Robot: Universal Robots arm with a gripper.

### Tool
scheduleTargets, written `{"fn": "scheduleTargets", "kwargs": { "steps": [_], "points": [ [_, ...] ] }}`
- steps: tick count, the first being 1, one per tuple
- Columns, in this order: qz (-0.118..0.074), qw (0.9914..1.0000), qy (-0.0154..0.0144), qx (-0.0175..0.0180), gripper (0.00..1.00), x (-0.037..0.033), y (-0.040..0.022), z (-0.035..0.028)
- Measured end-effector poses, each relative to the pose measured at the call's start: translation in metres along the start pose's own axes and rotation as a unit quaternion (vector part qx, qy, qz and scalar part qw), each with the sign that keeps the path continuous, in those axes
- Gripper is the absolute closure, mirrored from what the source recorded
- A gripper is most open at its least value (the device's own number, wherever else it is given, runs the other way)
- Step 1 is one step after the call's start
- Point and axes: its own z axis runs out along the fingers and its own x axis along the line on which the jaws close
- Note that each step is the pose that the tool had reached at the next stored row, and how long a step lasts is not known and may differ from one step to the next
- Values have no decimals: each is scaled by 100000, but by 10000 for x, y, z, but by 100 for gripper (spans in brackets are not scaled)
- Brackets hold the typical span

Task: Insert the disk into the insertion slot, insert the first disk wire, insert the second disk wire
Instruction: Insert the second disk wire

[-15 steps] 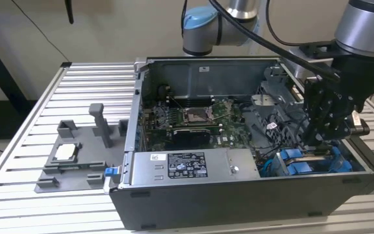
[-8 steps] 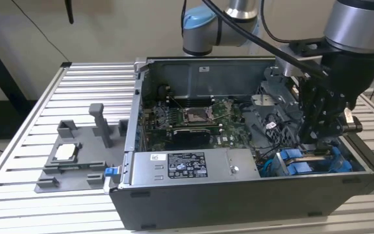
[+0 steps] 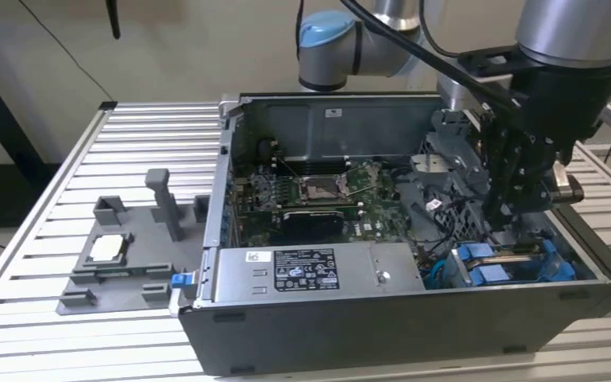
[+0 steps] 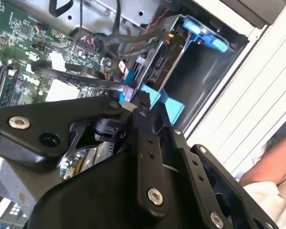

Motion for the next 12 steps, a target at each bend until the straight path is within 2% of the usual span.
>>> {"fn": "scheduleTargets", "kwargs": {
  "steps": [4, 7, 12],
  "points": [
    [-45, 99999, -16, 441, 76, -29, 67, -15],
    [-100, 99996, -55, 939, 76, -71, 116, -13],
    [-1198, 99974, -239, 1915, 76, -114, 148, 39]
  ]
}}
